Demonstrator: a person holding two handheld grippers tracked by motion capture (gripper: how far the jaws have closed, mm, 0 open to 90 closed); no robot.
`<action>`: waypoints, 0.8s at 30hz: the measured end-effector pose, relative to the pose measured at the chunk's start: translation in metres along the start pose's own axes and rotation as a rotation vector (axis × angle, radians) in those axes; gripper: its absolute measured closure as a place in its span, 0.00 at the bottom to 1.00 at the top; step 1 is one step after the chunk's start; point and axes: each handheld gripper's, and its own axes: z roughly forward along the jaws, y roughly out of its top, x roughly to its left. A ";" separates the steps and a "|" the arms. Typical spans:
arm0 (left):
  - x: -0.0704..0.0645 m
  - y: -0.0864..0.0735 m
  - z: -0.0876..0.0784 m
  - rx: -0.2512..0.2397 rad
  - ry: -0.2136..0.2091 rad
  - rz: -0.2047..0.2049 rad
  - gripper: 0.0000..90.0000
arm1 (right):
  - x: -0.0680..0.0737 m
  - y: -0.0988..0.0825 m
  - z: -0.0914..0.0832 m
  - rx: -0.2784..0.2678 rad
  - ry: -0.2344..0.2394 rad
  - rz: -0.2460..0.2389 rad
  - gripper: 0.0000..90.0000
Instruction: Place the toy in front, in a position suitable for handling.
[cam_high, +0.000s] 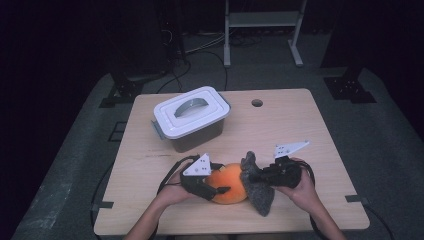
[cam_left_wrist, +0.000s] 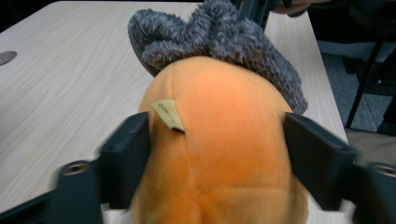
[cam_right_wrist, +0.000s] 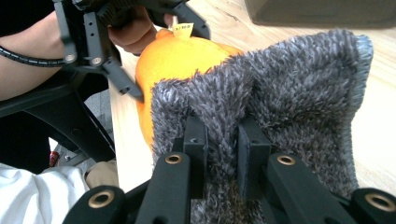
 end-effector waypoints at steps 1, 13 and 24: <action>0.000 -0.001 -0.001 0.005 0.005 0.001 0.41 | -0.001 -0.001 0.000 0.002 -0.001 0.001 0.85; 0.002 -0.006 -0.007 0.000 -0.053 0.013 0.42 | -0.003 0.002 -0.010 -0.042 0.021 0.022 0.85; 0.003 -0.012 -0.011 0.001 -0.076 0.003 0.41 | -0.006 -0.008 0.000 0.069 -0.011 0.040 0.84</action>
